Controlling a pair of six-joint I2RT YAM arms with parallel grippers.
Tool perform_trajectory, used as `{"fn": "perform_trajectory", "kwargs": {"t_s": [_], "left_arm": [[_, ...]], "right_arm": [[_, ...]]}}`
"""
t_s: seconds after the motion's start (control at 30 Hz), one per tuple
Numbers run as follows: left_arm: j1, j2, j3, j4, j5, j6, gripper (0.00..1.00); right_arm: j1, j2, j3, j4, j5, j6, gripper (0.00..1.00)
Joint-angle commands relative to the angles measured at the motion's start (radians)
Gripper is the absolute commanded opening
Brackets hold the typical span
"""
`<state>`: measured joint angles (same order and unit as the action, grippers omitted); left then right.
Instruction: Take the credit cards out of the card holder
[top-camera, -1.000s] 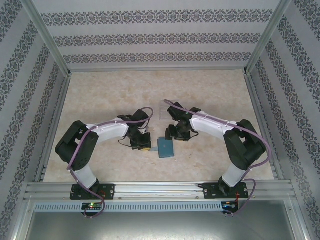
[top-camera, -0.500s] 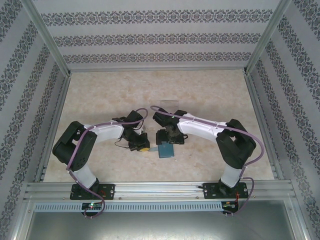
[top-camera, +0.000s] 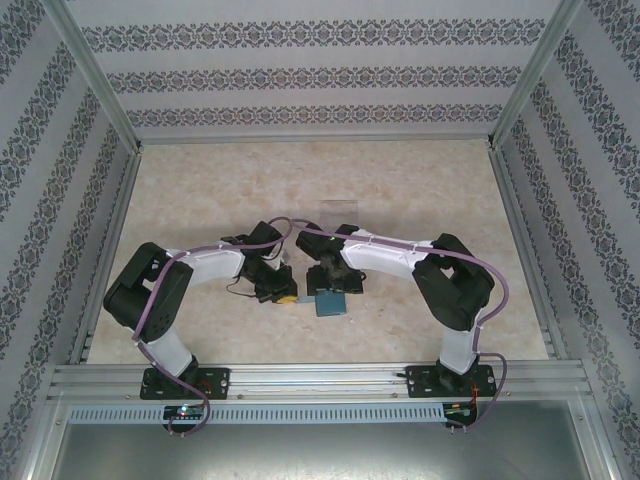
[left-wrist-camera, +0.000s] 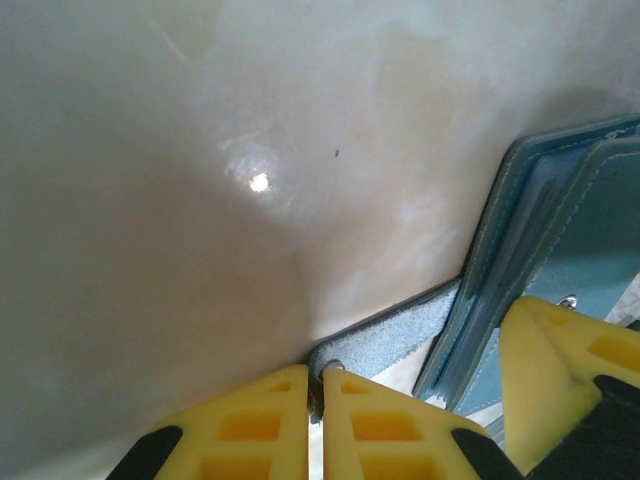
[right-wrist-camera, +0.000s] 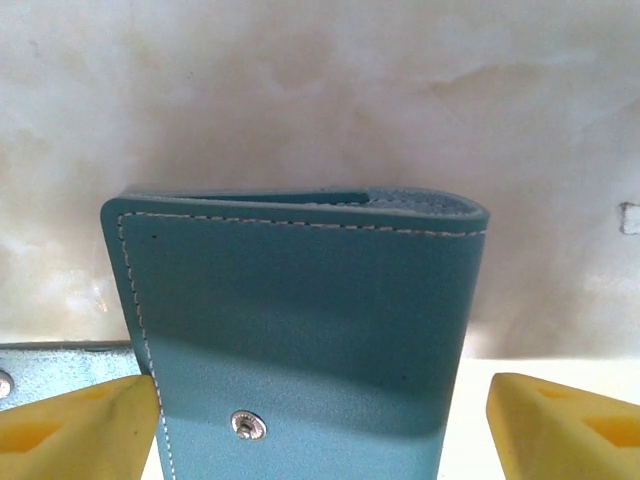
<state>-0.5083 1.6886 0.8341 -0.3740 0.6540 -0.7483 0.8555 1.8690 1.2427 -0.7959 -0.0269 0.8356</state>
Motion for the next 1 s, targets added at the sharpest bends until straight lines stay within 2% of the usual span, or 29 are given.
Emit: {"fn": "perform_trajectory", "kwargs": {"t_s": [0.0,0.4,0.97], "left_arm": [[0.014,-0.011,-0.015,0.004,0.001,0.016,0.10],[0.016,-0.009,-0.019,0.006,0.003,0.016,0.10],[0.016,-0.008,-0.014,-0.002,0.000,0.017,0.10]], "right_arm": [[0.013,0.019,0.017,-0.011,-0.001,0.015,0.86],[0.014,0.017,0.000,0.043,-0.051,0.022,0.89],[0.017,0.013,-0.006,-0.006,0.019,0.023,0.87]]}}
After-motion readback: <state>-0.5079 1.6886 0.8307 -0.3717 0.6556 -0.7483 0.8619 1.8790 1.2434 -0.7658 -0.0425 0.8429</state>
